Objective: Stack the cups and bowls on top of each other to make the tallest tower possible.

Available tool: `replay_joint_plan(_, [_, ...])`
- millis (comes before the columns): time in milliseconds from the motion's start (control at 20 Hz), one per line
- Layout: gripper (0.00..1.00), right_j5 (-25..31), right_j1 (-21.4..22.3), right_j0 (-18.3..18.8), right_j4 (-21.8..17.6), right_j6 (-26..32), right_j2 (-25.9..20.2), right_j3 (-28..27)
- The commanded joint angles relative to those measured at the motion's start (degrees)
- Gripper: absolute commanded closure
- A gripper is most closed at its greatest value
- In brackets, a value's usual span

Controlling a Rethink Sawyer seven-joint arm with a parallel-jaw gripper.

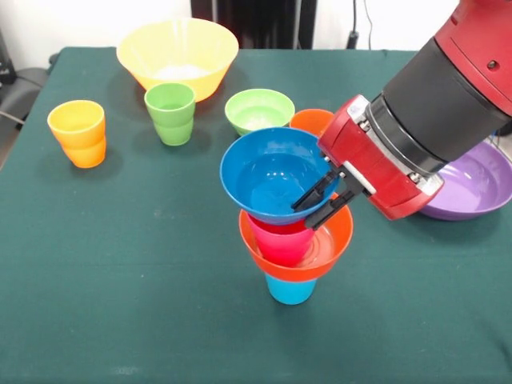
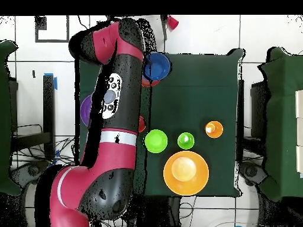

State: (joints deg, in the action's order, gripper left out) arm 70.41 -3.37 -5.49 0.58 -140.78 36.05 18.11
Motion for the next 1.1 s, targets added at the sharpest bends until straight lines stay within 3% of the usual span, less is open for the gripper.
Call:
replay_joint_plan(50, [1.00,-1.8,-0.7,-1.4,1.6,-14.8,-3.0,2.7])
replay_joint_plan(1100, [1.00,-2.0,-0.6,-2.1,2.3,-15.3,-2.6,2.8])
